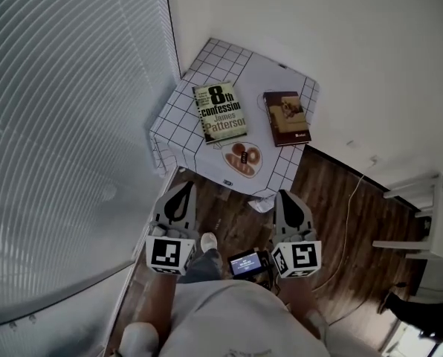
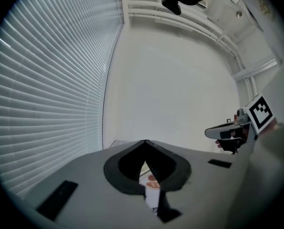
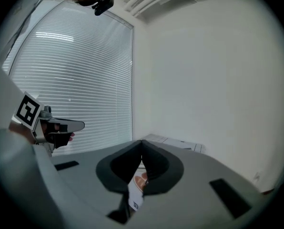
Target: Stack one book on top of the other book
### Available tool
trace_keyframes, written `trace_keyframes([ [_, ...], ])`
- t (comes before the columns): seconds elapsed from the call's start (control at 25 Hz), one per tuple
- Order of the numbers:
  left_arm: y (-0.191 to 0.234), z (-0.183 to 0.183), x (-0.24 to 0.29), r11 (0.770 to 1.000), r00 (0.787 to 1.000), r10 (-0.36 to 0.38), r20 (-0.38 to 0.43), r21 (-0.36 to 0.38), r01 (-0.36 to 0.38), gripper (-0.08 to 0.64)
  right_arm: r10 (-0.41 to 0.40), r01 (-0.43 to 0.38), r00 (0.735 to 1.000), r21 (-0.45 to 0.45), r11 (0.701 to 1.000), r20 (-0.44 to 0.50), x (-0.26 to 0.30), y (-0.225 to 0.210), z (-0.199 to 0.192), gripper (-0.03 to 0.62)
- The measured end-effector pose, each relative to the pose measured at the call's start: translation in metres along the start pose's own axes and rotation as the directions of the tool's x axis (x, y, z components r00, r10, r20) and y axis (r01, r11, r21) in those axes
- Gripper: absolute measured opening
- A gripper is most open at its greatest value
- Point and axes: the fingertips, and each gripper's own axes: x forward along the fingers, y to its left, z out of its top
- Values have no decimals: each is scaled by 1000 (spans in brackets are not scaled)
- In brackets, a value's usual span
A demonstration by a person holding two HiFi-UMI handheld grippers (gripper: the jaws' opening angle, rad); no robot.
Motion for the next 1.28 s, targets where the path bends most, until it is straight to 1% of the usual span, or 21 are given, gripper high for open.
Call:
trace_keyframes([
  [0.16,24,-6,14,1000,1000,7,-11,-17,-8,8,15,-15,1000,5,1000,0,24,5,6,9],
  [0.36,41,-13,41,1000,999,12,-30,-19,-13,8,18,-18,1000,42,999,-7,56,2,7,9],
  [0.52,52,-19,62,999,999,32,-31,-32,-33,8,56,-55,998,36,998,-22,83,-2,4,9],
  [0.68,65,-26,82,996,996,80,-44,-43,-82,8,101,-100,994,37,994,-33,116,-10,-1,9],
  [0.8,76,-31,102,991,990,123,-66,-46,-126,8,132,-129,990,53,990,-43,140,-20,-6,9],
  [1.0,92,-38,135,981,980,178,-92,-59,-183,8,194,-191,979,46,980,-57,185,-35,-5,9],
  [1.28,106,-58,170,973,969,210,-133,-70,-220,8,221,-216,968,54,975,-117,231,-55,-23,9],
])
